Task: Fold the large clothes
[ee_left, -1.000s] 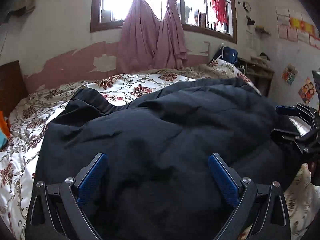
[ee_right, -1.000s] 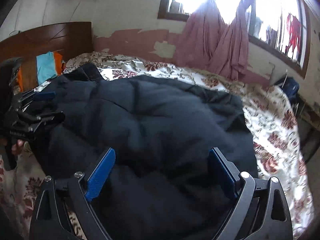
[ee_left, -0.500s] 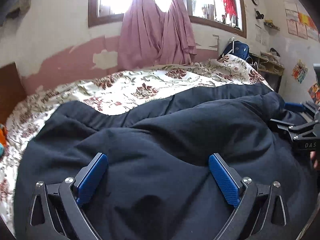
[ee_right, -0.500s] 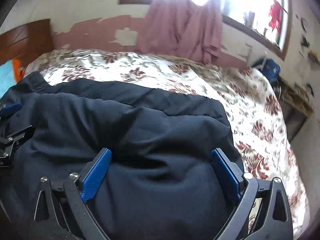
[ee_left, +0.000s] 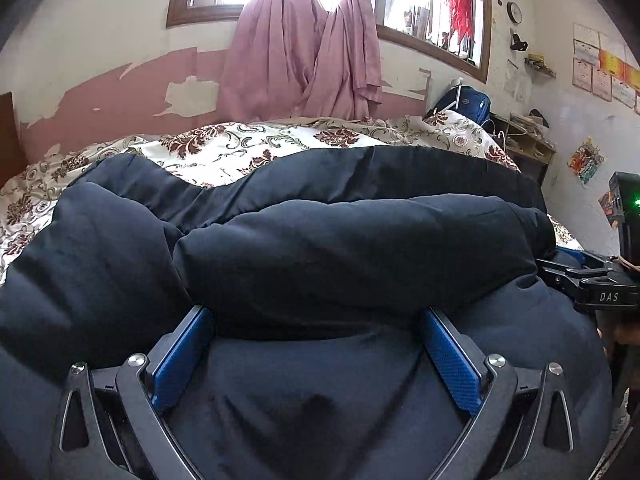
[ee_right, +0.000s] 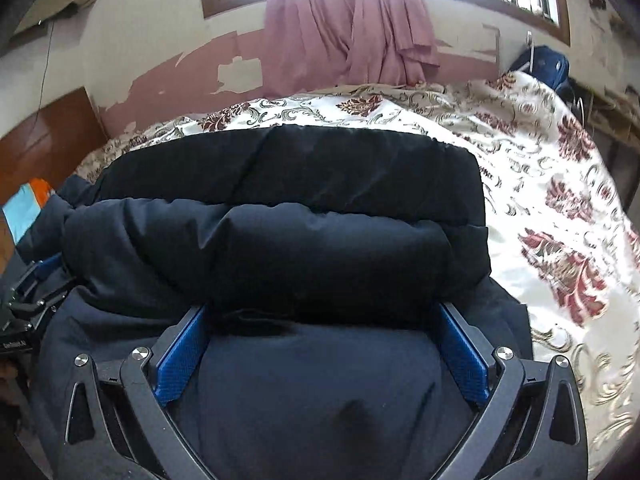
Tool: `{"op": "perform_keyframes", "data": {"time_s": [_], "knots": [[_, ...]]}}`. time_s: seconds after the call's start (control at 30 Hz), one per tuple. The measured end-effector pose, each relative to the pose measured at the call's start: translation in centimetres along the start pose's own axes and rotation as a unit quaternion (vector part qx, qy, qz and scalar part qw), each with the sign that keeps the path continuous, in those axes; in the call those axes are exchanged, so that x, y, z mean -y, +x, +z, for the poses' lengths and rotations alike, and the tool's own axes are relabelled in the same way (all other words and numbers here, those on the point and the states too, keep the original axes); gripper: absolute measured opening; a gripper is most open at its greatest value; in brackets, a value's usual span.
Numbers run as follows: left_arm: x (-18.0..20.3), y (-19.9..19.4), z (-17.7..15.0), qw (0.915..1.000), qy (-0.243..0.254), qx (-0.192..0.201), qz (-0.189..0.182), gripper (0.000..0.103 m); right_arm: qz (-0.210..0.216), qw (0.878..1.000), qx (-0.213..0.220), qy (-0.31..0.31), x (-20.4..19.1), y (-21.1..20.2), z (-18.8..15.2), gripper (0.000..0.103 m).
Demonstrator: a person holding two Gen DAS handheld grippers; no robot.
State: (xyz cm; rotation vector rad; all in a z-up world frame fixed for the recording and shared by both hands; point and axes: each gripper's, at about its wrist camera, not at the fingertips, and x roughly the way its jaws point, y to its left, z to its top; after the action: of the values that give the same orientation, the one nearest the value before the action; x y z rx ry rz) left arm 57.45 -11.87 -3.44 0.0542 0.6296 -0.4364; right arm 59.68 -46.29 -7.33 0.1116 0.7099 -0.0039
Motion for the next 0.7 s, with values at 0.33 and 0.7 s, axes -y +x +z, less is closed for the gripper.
{"op": "perform_keyframes", "data": {"time_s": [0.33,0.7], "knots": [[0.6,0.5,-0.4,0.9998,0.009,0.015,0.010,0.103,0.005,1.000,0.007,0.012,0.2,1.3,-1.4,0.102],[0.6,-0.2,-0.1,0.9997,0.006,-0.011,0.020,0.103,0.018,0.999,0.032,0.017,0.4,-0.4,-2.0,0.102]]}}
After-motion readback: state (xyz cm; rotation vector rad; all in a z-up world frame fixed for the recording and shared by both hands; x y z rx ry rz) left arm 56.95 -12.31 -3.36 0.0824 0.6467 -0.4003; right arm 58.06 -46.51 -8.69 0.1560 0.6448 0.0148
